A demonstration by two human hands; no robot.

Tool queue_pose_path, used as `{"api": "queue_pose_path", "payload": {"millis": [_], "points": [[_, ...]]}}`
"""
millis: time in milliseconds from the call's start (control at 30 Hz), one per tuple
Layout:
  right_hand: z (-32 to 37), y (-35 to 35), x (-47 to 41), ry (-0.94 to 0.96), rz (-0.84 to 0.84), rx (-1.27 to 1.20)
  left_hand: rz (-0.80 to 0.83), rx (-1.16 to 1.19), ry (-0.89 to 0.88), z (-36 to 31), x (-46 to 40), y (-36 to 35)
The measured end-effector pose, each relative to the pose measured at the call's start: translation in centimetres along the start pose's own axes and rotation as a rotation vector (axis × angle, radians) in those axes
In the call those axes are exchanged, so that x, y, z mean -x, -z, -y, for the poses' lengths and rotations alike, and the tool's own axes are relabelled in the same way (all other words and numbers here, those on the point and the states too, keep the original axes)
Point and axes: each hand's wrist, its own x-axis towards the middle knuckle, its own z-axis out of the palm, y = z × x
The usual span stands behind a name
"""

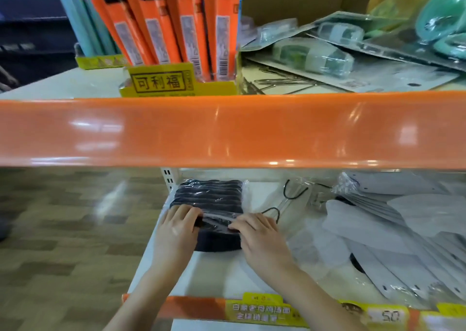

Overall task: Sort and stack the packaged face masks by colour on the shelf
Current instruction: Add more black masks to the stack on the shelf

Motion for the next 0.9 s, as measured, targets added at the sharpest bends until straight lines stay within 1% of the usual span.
{"api": "queue_pose_path", "payload": {"millis": [67, 133, 200, 267, 367, 433, 500, 600, 767, 900], "points": [[0.5, -0.9, 0.6, -0.009, 0.048, 0.015, 0.024, 0.006, -0.017, 0.9, 1.1, -0.1], [1.0, -1.5, 1.2, -0.019, 0.081, 0.028, 0.068, 0.016, 0.003, 1.7, 2.2, -0.6], [1.4, -2.0, 1.5, -0.037, 0.085, 0.046, 0.128, 0.025, 0.02, 2.3, 3.3, -1.1], [1.8, -2.5, 1.8, -0.057, 0.08, 0.059, 0.151, 0.038, 0.024, 2.7, 4.1, -1.3], [2.5, -2.9, 1.9, -0.121, 0.122, 0.082, 0.176, 0.059, 0.023, 3.1, 5.0, -1.4], [2.8, -3.4, 2.0, -0.175, 0.143, 0.108, 0.228, 0.068, 0.018, 3.3, 5.4, -1.5], [3.3, -3.6, 1.9, -0.215, 0.14, 0.129, 0.283, 0.041, 0.011, 3.2, 5.6, -1.4], [3.8, -3.9, 2.2, -0.215, 0.085, 0.155, 0.349, 0.0, 0.036, 2.8, 5.6, -1.1], [4.1, -3.6, 2.5, -0.244, 0.144, 0.176, 0.38, -0.028, 0.043, 2.7, 5.7, -0.9], [4.0, -3.5, 2.6, -0.251, 0.192, 0.111, 0.368, -0.026, 0.066, 3.2, 5.8, -1.5]]}}
